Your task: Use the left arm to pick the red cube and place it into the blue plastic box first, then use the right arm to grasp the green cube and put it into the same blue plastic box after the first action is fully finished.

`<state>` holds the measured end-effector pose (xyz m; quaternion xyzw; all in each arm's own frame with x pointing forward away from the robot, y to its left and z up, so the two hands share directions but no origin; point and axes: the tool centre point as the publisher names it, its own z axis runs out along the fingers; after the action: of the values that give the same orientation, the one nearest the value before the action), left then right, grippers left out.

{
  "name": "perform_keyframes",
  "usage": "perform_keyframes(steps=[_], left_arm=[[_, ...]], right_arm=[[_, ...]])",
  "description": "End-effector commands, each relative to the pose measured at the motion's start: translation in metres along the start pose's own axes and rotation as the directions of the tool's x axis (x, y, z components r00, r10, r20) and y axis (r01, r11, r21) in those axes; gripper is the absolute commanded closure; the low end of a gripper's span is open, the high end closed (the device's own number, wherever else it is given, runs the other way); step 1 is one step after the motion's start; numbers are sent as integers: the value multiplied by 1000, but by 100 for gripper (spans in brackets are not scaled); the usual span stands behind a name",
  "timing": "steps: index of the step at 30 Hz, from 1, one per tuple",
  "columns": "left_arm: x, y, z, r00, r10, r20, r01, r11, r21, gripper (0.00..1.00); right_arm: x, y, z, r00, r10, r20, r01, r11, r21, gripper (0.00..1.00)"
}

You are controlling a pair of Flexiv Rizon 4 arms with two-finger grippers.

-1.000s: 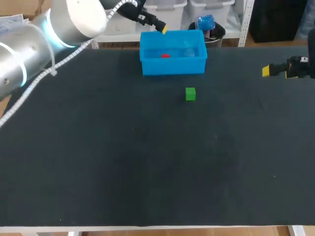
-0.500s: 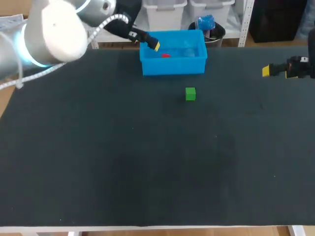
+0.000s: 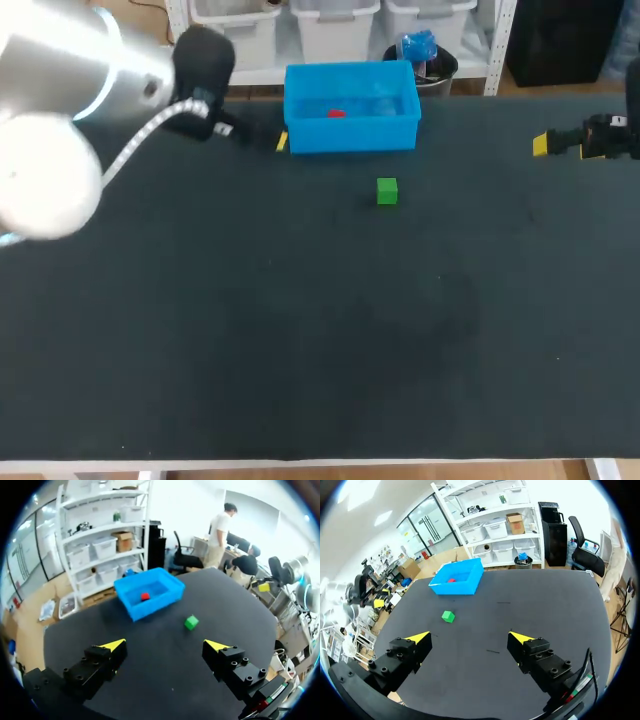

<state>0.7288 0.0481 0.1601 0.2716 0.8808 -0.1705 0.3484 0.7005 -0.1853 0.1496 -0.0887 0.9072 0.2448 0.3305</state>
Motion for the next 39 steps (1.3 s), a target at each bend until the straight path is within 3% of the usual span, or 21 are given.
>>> perform_keyframes(steps=[1,17,25,33,39], left_arm=[[46,-4,-50,972,-5,234,-1,1000,27,0],[34,-1,-41,976,27,215,-59,987,146,0],[28,-3,-39,977,60,206,-93,984,153,0],[28,-3,-39,977,60,206,-93,984,153,0],[28,-3,-39,977,60,206,-93,984,153,0]], right_arm=[[0,0,0,1000,-1,0,1,1000,-1,0],[0,0,0,1000,-1,0,1,1000,-1,0],[-3,2,2,1000,-14,-11,14,1000,8,0],[-23,54,26,982,-145,-123,158,982,108,0],[-21,87,54,965,-176,-195,210,963,171,0]])
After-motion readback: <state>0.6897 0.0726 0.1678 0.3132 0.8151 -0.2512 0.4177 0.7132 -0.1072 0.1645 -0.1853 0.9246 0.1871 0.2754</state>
